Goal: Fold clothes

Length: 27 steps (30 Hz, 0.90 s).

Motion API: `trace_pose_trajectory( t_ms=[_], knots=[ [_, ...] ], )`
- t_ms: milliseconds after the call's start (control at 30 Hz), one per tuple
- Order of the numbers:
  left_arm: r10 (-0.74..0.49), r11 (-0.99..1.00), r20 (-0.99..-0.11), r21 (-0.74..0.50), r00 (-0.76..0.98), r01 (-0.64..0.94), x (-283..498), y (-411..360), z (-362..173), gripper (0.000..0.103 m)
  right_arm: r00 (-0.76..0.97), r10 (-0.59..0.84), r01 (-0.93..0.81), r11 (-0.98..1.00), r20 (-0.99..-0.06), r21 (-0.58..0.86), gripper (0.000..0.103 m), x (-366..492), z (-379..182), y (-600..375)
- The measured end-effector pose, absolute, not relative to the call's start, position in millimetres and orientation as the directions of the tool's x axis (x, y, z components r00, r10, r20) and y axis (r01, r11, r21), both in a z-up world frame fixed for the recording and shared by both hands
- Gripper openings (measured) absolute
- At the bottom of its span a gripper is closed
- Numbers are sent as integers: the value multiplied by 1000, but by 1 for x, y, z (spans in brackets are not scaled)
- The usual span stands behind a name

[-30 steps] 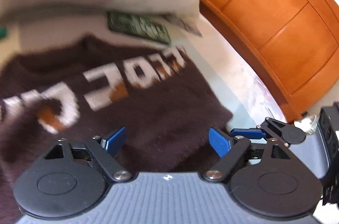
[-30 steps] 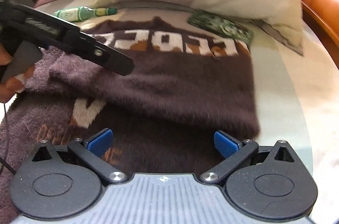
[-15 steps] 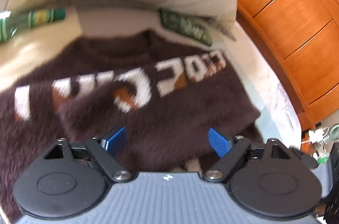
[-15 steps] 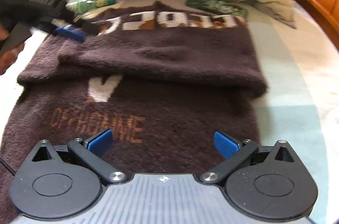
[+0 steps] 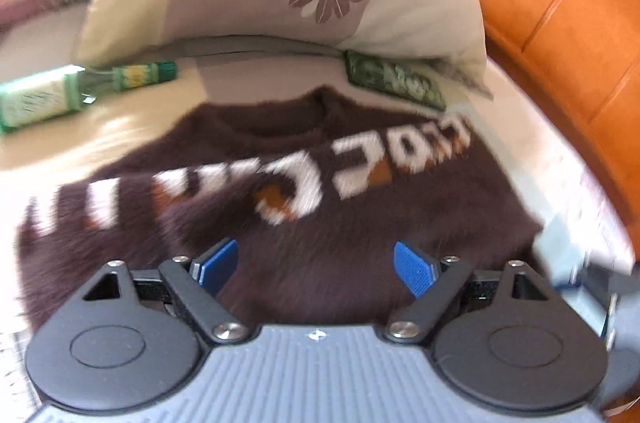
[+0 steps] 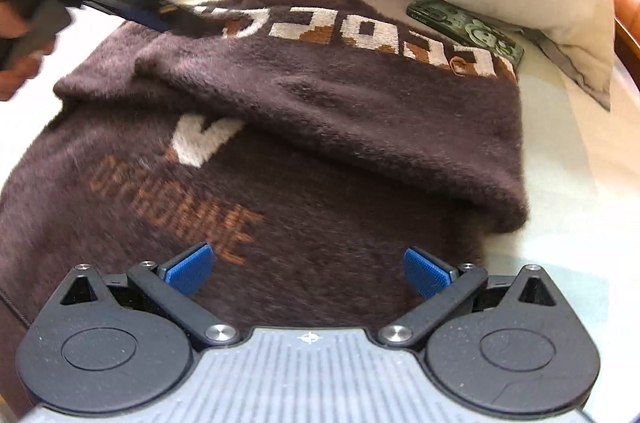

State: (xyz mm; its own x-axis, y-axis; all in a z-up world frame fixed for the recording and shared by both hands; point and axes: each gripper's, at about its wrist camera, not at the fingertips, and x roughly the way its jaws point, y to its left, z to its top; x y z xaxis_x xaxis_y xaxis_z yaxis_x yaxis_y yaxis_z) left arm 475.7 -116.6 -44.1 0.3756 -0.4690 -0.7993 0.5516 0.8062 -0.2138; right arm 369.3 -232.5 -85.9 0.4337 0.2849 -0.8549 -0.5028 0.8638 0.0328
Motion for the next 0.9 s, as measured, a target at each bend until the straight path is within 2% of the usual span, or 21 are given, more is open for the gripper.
trace_pose_trajectory(
  t_ms=[100,233,433,667,800,900],
  knots=[
    [-413,824,-829,-163,378,543,452,-104,-44,85,419,295,-554,832,-859,16,103,373,-92,-233],
    [-365,865,-863,-177,348,469,424,-94,-54,85,398,296,-617,787,-868,-14,103,372,-105,-231],
    [-299,885,-894,-129,335,447,397,-93,-80,85,423,288,-574,819,-859,-8,103,368,-110,-234],
    [-284,893,-908,-134,307,429,374,-51,-81,86,447,307,-580,815,-840,-10,103,353,-110,-250],
    [-282,905,-919,-161,274,394,368,-34,-70,85,442,276,-556,831,-854,-19,103,342,-110,-253],
    [-316,892,-896,-170,311,418,373,-38,-57,85,406,262,-516,856,-875,17,103,351,-103,-248]
  ],
)
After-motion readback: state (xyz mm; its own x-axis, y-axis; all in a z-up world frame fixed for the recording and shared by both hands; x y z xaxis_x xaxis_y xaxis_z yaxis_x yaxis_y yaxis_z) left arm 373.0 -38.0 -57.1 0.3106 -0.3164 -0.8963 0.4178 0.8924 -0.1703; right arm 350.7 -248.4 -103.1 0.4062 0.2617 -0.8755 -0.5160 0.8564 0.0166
